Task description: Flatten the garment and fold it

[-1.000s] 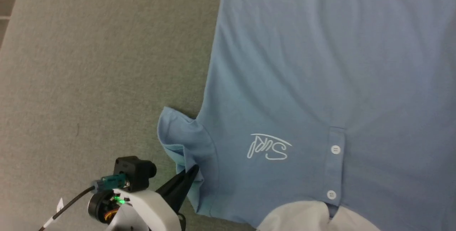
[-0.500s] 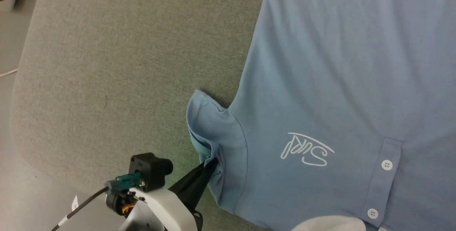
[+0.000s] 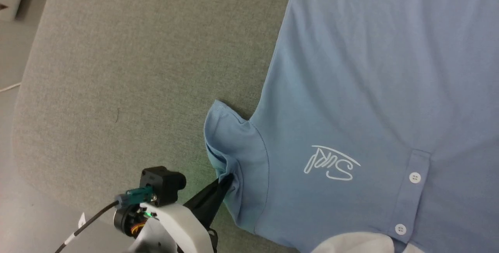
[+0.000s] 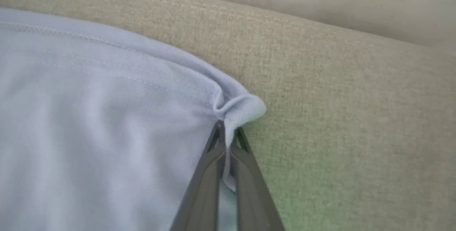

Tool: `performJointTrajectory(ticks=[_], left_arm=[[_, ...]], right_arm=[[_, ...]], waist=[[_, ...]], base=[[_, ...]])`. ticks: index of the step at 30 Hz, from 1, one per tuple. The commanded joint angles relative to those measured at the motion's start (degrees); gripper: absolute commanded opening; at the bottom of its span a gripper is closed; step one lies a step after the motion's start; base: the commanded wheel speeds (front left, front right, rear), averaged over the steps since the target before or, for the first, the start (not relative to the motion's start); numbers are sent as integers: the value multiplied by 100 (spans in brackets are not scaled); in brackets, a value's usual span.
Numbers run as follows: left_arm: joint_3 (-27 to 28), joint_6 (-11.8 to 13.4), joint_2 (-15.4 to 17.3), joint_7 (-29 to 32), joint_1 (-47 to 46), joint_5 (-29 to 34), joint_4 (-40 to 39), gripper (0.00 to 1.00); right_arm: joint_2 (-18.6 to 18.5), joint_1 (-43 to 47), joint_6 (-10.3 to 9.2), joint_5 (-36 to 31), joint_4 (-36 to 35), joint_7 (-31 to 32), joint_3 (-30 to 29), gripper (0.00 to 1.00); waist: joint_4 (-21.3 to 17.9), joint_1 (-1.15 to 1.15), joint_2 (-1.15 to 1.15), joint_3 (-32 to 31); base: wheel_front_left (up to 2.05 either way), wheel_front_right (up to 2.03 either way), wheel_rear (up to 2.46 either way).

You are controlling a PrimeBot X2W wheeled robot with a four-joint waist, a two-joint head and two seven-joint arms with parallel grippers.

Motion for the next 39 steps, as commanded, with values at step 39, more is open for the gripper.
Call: performJointTrajectory(ticks=[39], left_arm=[[597,456,476,-42,932,-351,274,0]], right_arm=[[827,6541,-4,1269,-3777,277,-627,0]], waist=[[-2203,0,0,-2358]], base=[[0,0,0]])
